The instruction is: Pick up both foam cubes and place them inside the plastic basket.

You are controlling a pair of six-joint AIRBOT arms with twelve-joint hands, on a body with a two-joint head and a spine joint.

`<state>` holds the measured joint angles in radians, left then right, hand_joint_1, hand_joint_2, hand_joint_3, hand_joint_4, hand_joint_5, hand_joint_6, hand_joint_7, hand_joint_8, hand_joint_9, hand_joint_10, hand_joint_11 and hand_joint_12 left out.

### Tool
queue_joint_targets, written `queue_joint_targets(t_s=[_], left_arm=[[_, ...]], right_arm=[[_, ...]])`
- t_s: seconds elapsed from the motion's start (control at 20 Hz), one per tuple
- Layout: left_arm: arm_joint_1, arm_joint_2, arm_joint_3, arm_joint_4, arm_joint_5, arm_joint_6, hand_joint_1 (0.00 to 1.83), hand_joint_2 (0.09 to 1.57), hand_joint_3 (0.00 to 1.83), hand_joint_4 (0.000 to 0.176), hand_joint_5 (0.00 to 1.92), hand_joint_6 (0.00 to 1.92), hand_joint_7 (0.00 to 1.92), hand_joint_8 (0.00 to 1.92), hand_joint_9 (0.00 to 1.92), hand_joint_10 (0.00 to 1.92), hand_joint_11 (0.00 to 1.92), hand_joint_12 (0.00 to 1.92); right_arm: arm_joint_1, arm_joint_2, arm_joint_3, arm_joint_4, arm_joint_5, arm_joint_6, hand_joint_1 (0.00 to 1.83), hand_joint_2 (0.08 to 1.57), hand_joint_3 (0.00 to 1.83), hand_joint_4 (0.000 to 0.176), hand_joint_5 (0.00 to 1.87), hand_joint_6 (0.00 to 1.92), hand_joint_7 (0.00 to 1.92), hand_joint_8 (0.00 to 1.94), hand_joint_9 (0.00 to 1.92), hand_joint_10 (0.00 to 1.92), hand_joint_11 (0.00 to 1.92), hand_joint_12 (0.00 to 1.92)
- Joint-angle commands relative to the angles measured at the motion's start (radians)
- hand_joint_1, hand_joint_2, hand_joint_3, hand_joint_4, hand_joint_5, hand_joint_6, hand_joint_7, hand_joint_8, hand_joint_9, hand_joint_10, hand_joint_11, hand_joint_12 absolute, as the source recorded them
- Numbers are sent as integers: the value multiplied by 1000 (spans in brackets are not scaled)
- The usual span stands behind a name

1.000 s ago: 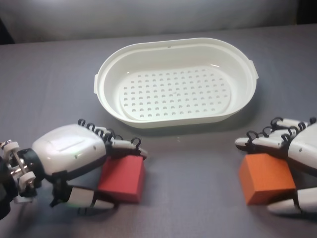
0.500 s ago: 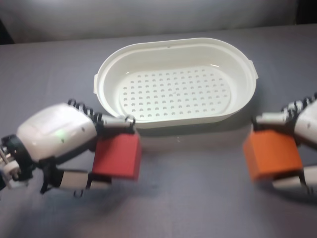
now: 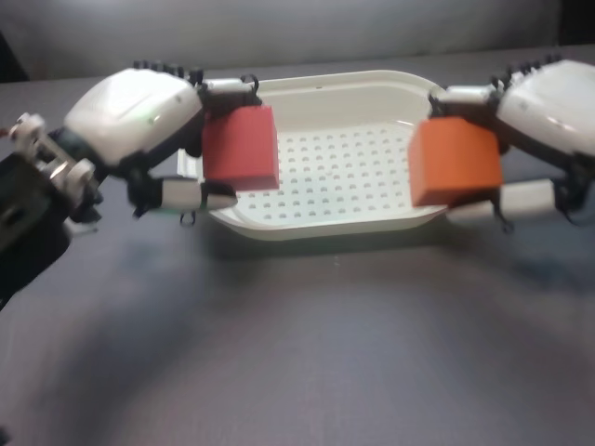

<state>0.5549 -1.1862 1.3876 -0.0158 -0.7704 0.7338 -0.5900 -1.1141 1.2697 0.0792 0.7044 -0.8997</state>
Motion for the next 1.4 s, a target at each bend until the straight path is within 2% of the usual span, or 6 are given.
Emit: queue_joint_targets(t_s=[0.0,0.1,0.2,0.35,0.55,1.35], left_arm=[[-33,-16,27,-13,-47,2,1373,1162,0,0,779,974,898,1191,917,1424,836,1539],[-53,-57,83,-49,9,9,1237,1179,3,0,820,1183,860,1271,1054,1750,1068,1903],[-61,-70,97,-60,35,22,970,1096,0,0,541,516,634,646,550,1100,292,1815],[-67,-72,95,-77,54,59,523,978,1,86,4,4,5,3,1,13,0,200],[-32,-36,58,-98,-2,61,524,935,0,121,0,0,0,0,0,0,0,1],[56,58,-48,-119,-176,62,624,956,2,153,0,0,0,0,0,0,0,0]], right_arm=[[27,-18,27,16,52,-3,1332,1258,0,0,573,1330,721,1435,755,1584,691,1704],[52,-68,85,33,-6,-3,1168,1297,0,0,519,1541,759,1426,638,1326,508,1706],[67,-94,113,35,-37,-5,251,1258,0,0,67,575,293,416,185,785,19,1552],[70,-99,117,79,-66,-59,37,1174,0,64,0,1,2,1,0,18,0,823],[70,-96,77,80,-42,-59,45,1115,0,89,0,0,0,0,0,0,0,19],[104,-53,86,300,-179,-418,449,812,0,136,0,0,0,0,0,0,3,15]])
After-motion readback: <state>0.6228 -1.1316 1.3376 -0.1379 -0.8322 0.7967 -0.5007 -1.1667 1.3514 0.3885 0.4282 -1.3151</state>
